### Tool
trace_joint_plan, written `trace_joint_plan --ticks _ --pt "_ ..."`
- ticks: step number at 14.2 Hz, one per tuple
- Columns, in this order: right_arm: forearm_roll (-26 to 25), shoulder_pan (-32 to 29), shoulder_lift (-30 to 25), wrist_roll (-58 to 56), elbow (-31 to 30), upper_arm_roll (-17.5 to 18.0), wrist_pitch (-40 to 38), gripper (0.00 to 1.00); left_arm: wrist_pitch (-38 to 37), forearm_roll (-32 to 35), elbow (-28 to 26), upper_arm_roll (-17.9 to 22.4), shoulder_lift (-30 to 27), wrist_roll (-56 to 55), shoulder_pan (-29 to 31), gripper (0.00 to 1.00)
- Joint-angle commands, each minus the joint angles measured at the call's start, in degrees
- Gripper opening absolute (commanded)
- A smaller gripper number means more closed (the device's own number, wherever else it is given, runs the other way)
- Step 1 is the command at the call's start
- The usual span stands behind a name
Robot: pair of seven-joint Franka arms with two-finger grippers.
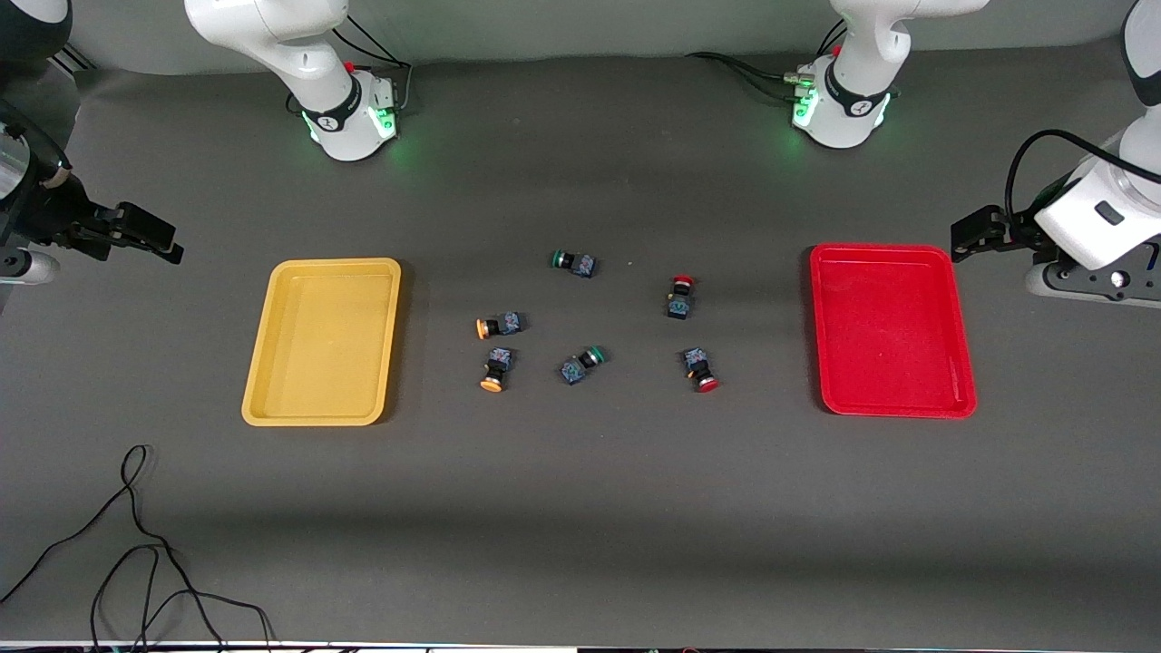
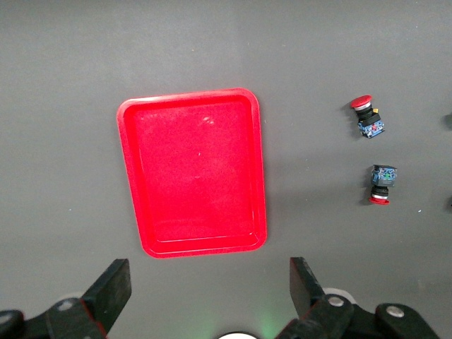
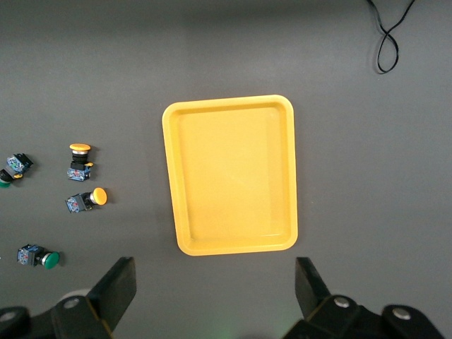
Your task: Place red and yellow buttons in trays
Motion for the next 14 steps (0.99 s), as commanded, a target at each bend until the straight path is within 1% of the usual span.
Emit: trace_joint_plan --ticks 1,3,5,7,10,11,12,13,14 --pt "-0.57 -0.07 0.04 -1.04 1.24 0.13 -0.1 1.0 -1.06 -0.21 0.28 0.51 -0.55 -0.39 -0.97 1.0" --pt "-0.48 0.01 0.65 -0.61 1.42 0.22 -0.1 1.0 -1.06 -0.12 0.28 0.42 -0.55 -2.76 -0.97 1.0" --pt "-0.4 0.28 1.7 -0.61 1.42 0.56 0.33 1.0 -1.06 -0.04 0.28 0.33 -0.55 -2.77 -0.97 1.0" --pt "1.53 0.63 3.46 0.7 1.33 1.61 1.21 1.0 -1.06 -0.04 0.36 0.42 -0.46 -2.77 -0.97 1.0" --pt "5.48 0.89 8.2 5.27 1.42 4.6 5.85 1.0 -0.97 -0.04 1.33 0.42 0.07 -2.15 -0.88 1.0" --pt "5.75 0.98 10.13 8.42 1.33 6.09 7.87 1.0 -1.06 -0.04 0.98 0.42 0.07 -2.76 -0.97 1.0" --pt "5.76 1.07 11.8 11.49 1.42 7.32 9.55 1.0 -0.88 -0.12 -0.41 0.33 -0.19 -2.94 -1.06 1.0" --pt "5.67 1.16 13.47 14.31 1.25 9.16 11.48 1.0 0.77 -0.82 -3.3 0.07 -1.06 -2.94 -1.14 1.0" --pt "5.67 1.42 15.4 17.82 1.16 10.66 13.67 1.0 2.7 -0.91 -5.33 -1.5 -1.68 -3.81 -1.49 1.0"
